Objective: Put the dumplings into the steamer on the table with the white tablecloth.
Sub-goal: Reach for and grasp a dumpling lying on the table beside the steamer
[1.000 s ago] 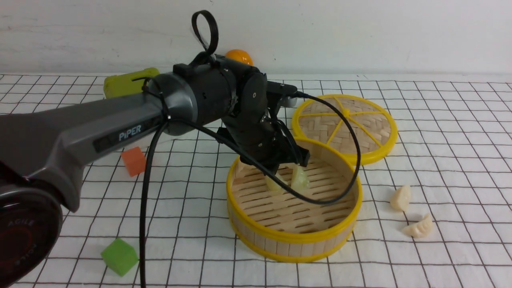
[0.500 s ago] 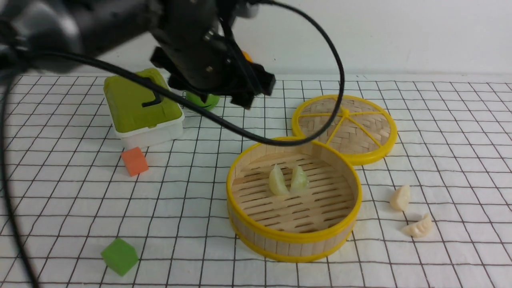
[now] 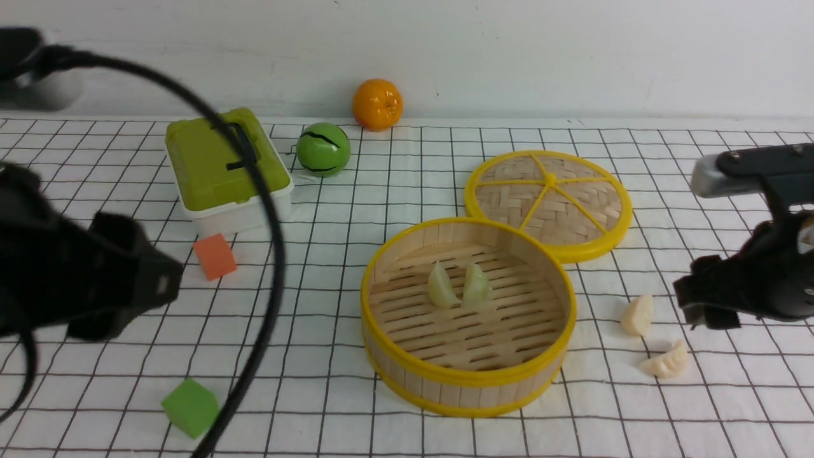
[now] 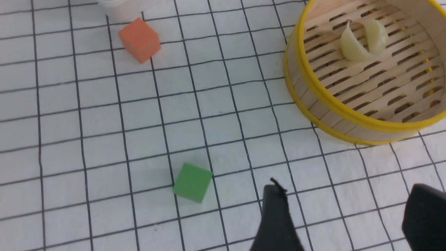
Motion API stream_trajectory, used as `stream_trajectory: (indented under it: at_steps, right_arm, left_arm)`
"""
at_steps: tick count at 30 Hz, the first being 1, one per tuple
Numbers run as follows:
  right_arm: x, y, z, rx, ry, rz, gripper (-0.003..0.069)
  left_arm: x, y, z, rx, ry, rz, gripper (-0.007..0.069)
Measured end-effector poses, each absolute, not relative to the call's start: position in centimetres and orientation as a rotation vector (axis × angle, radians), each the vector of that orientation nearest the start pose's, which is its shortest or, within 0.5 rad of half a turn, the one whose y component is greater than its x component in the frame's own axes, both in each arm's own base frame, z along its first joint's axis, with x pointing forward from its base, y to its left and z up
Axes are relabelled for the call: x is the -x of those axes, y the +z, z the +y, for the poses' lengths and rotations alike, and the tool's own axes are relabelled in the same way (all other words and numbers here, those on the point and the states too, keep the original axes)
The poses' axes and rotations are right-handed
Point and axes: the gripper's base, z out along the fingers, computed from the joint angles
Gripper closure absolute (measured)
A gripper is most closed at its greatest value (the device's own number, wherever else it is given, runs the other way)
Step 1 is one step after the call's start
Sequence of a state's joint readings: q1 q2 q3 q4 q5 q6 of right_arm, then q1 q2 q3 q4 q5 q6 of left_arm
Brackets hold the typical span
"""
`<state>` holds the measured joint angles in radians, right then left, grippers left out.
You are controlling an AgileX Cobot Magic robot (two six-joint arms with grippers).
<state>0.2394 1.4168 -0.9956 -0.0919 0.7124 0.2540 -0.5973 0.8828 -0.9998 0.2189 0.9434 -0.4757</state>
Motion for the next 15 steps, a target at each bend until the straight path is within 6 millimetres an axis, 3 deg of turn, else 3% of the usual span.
stream_trajectory:
  at_steps: [6,15]
  right_arm:
    - [-32.6,23.6,6.7,-0.021,0.073,2.677,0.0150]
    - [-36.5,20.0,6.0,-0.213,0.171,2.670,0.0152]
  left_arm:
    - [-10.8,36.9,-5.5,-0.115,-0.371,2.222,0.0165]
    - [-10.3,36.4,-5.1,-0.089,-0.369,2.247,0.0165]
